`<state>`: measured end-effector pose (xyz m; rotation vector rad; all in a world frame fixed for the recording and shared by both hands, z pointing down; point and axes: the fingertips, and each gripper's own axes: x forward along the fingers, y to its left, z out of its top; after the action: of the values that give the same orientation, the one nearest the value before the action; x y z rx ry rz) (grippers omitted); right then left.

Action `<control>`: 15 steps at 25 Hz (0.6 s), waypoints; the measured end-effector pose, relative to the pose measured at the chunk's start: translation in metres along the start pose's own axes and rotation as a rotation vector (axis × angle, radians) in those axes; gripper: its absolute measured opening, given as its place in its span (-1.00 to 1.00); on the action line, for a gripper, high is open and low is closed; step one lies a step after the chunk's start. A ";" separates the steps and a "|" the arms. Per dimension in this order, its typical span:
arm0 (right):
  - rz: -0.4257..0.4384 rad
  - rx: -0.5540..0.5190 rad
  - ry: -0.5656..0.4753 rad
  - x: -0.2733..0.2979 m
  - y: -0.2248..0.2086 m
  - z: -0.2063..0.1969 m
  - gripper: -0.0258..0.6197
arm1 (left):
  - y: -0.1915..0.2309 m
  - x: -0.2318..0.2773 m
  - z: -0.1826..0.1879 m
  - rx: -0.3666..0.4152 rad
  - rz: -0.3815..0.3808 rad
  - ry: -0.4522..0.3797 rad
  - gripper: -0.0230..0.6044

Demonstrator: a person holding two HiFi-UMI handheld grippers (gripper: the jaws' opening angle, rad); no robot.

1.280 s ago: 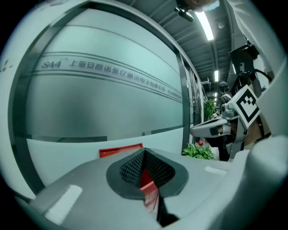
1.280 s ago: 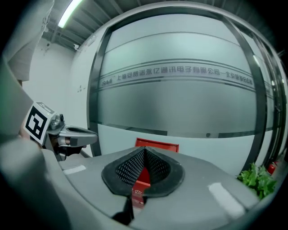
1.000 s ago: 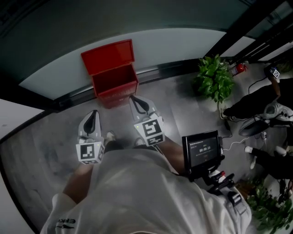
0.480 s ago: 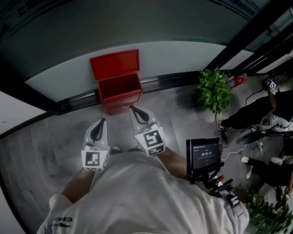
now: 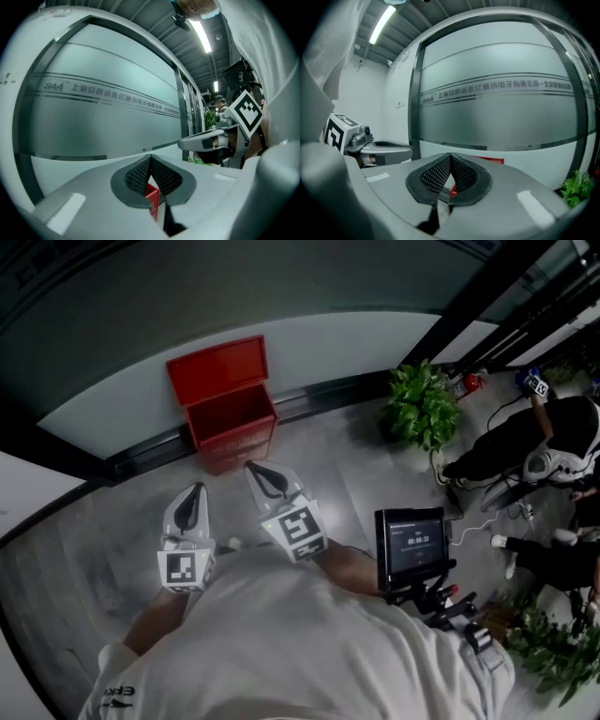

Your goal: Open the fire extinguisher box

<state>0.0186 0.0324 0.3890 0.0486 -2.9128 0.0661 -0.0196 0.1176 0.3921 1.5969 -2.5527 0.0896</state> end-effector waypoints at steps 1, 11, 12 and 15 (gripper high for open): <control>-0.002 0.003 0.001 0.000 -0.001 0.000 -0.88 | -0.001 0.001 0.000 0.002 -0.004 0.001 -0.92; -0.040 0.035 0.004 0.001 -0.007 0.000 -0.88 | -0.001 0.006 -0.001 -0.006 -0.033 0.005 -0.92; -0.045 0.035 0.004 0.001 -0.006 -0.001 -0.88 | 0.000 0.006 -0.003 -0.006 -0.035 0.005 -0.92; -0.055 0.030 0.005 0.002 -0.006 -0.003 -0.88 | 0.003 0.007 -0.007 -0.005 -0.040 -0.006 -0.92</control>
<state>0.0171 0.0268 0.3924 0.1330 -2.9034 0.1000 -0.0248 0.1139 0.4001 1.6485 -2.5219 0.0735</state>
